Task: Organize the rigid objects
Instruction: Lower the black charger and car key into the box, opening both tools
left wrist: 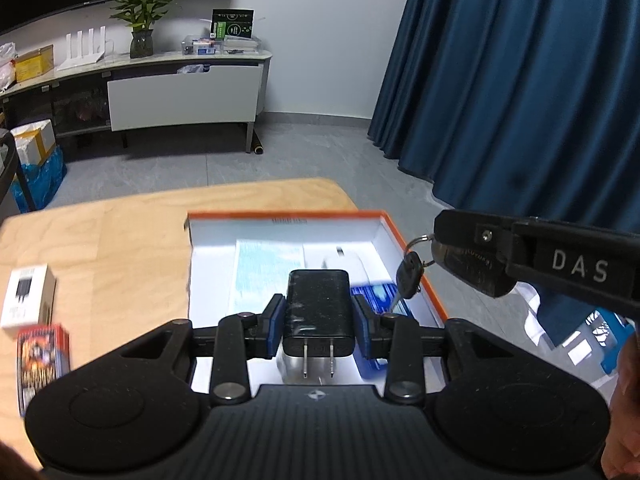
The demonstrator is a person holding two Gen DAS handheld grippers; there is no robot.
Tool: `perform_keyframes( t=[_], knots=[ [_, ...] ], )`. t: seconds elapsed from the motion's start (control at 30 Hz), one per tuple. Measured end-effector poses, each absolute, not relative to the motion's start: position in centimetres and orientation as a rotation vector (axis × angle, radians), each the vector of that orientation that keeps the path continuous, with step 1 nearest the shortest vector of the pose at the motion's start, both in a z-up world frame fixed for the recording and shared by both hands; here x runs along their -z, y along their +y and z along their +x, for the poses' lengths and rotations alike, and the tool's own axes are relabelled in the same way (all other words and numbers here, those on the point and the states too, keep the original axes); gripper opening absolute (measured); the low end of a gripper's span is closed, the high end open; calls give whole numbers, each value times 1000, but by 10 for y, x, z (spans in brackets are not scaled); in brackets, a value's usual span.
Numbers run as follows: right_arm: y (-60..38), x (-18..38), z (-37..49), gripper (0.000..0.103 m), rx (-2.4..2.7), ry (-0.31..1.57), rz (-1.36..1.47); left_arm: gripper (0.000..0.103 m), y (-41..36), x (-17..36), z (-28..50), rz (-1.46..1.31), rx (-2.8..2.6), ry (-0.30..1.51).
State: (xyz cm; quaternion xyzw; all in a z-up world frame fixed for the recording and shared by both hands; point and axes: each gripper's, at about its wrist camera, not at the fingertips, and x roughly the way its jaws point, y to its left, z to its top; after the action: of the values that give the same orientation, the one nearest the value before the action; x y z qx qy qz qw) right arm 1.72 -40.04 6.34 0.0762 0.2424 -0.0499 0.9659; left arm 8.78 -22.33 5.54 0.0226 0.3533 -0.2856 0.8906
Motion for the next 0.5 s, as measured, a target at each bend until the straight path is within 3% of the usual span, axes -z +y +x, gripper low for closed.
perform_keyframes(
  t=[0.4,0.47,0.5],
  knots=[
    [-421,-45,103,17,128,577,123,37,-247,-32,106,48,652,797],
    [-421,-41,109,22,135,592,116,43,-248,-28,106,50,656,807],
    [-420,-40,110,29,137,596,114,49,-247,-27,106,45,657,811]
  ],
)
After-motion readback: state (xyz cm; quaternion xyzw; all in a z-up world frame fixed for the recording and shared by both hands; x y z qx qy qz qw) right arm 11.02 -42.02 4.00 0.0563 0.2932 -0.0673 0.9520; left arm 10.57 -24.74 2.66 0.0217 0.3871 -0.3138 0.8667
